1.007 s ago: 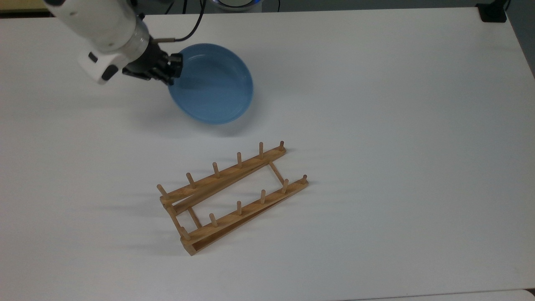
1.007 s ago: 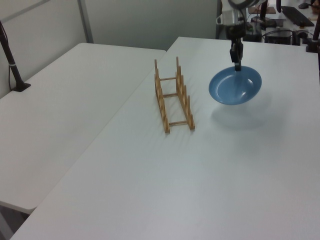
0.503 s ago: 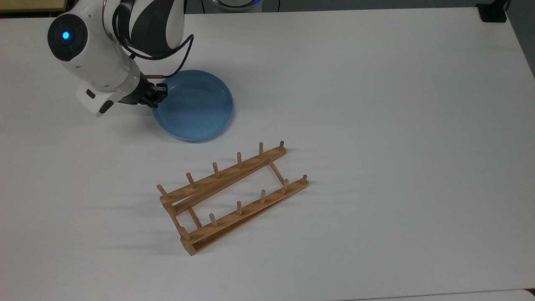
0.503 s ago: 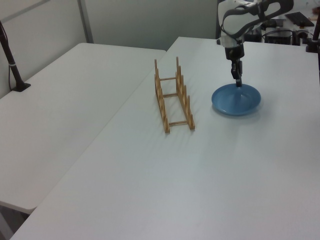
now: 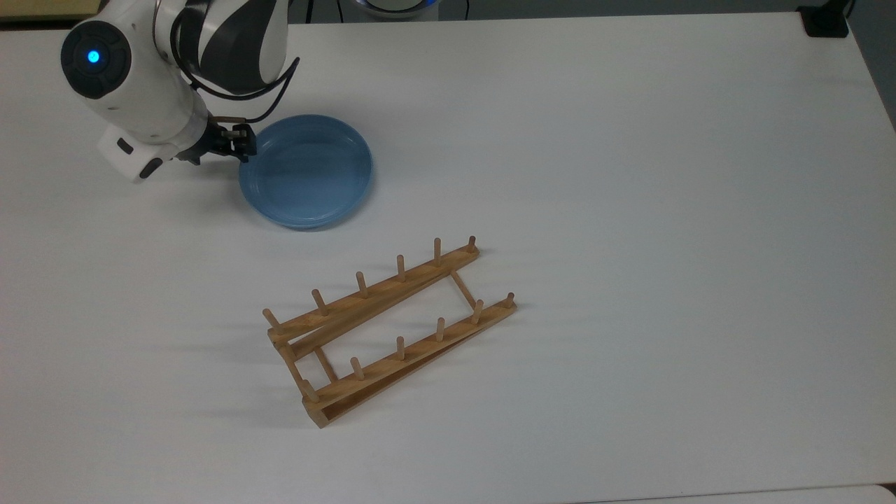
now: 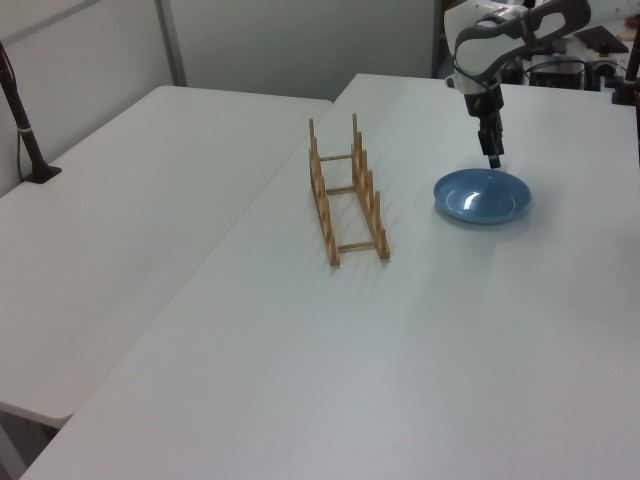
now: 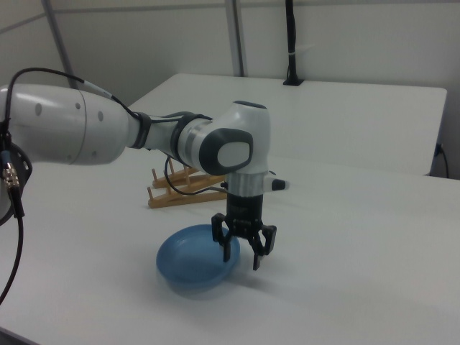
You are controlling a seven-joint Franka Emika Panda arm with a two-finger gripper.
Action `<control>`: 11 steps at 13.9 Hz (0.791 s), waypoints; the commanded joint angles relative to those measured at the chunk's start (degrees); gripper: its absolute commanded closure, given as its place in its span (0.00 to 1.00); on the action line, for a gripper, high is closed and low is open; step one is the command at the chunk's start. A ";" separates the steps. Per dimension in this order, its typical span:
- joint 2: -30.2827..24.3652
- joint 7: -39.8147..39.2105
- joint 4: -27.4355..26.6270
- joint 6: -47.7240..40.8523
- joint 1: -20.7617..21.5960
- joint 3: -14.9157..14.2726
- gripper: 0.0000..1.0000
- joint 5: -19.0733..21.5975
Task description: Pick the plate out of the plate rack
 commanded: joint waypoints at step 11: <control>-24.73 28.77 -0.61 -16.72 11.73 8.02 0.00 -4.17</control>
